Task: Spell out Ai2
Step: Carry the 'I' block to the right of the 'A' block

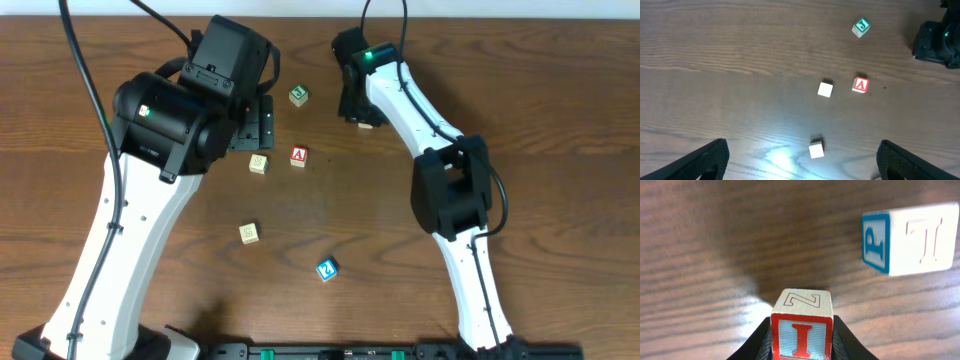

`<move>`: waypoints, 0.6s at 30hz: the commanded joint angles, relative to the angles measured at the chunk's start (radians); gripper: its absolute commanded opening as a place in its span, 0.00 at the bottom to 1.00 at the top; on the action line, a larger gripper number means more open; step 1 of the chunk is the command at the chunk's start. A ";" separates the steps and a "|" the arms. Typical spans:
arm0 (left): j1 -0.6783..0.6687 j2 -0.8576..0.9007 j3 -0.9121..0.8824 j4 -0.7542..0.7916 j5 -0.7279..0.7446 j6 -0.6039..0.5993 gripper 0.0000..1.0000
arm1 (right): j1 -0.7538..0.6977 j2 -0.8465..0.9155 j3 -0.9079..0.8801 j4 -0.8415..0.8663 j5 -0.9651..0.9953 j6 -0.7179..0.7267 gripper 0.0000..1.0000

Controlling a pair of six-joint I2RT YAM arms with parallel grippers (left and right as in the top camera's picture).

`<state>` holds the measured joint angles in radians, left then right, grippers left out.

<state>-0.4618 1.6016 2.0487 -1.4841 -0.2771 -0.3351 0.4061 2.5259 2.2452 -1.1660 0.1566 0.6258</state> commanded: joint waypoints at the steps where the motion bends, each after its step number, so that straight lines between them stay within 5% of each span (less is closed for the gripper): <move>1: 0.003 -0.007 -0.004 -0.009 -0.022 0.018 0.95 | 0.030 -0.005 -0.010 -0.021 -0.002 -0.022 0.14; 18: 0.003 -0.007 -0.004 -0.029 -0.018 0.013 0.95 | 0.046 -0.239 -0.011 -0.115 0.089 -0.092 0.10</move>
<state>-0.4618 1.6016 2.0487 -1.5078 -0.2771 -0.3351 0.4484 2.3661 2.2364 -1.2709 0.2043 0.5648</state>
